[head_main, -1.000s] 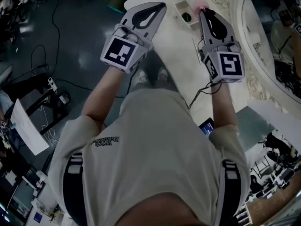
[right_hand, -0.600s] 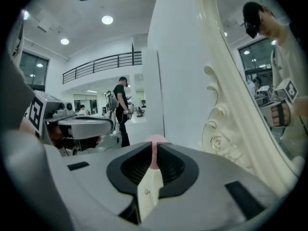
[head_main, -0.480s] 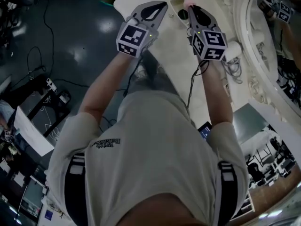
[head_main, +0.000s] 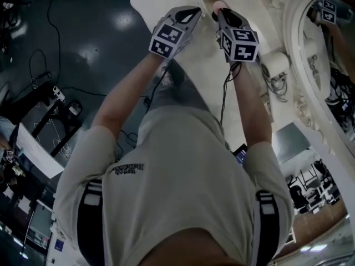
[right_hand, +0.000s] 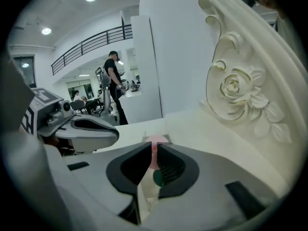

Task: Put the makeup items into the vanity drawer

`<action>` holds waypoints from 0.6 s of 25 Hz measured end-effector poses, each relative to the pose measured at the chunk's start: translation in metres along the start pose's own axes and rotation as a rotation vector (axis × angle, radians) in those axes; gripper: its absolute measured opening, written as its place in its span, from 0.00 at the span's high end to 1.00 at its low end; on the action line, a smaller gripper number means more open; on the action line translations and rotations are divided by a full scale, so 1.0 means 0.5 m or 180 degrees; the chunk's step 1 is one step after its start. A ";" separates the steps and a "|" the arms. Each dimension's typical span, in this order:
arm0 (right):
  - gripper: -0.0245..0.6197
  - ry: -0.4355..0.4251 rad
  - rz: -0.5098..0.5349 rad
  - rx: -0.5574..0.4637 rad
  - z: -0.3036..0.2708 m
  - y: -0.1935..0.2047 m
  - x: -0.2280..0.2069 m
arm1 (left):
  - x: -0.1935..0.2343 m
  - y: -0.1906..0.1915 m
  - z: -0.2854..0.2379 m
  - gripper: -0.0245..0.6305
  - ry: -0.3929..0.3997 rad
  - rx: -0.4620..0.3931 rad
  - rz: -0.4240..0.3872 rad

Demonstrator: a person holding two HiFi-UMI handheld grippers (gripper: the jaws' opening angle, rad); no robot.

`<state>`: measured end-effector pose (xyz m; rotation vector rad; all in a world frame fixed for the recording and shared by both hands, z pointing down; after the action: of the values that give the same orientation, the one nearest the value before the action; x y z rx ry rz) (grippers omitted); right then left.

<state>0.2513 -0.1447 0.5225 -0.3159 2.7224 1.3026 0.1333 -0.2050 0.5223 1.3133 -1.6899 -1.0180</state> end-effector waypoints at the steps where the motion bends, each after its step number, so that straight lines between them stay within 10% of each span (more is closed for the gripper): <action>1: 0.90 -0.0003 -0.0001 0.0034 -0.005 0.004 0.001 | -0.001 0.009 -0.003 0.94 0.0002 0.0040 -0.0001; 15: 0.82 -0.0103 -0.0053 0.0209 -0.026 0.033 -0.005 | 0.010 0.035 -0.005 0.94 -0.0044 0.0101 0.0116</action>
<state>0.2497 -0.1445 0.5437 -0.3081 2.7227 1.2005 0.1280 -0.2074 0.5395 1.2940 -1.7406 -0.9850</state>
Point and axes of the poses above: the fingertips, and each gripper's own axes: z backward along the fingers, x to its left, y out of its underside, the point moved 6 cm from there along z, backward along the fingers, and after that the axes turned 5 degrees about -z, right-handed, at the moved point
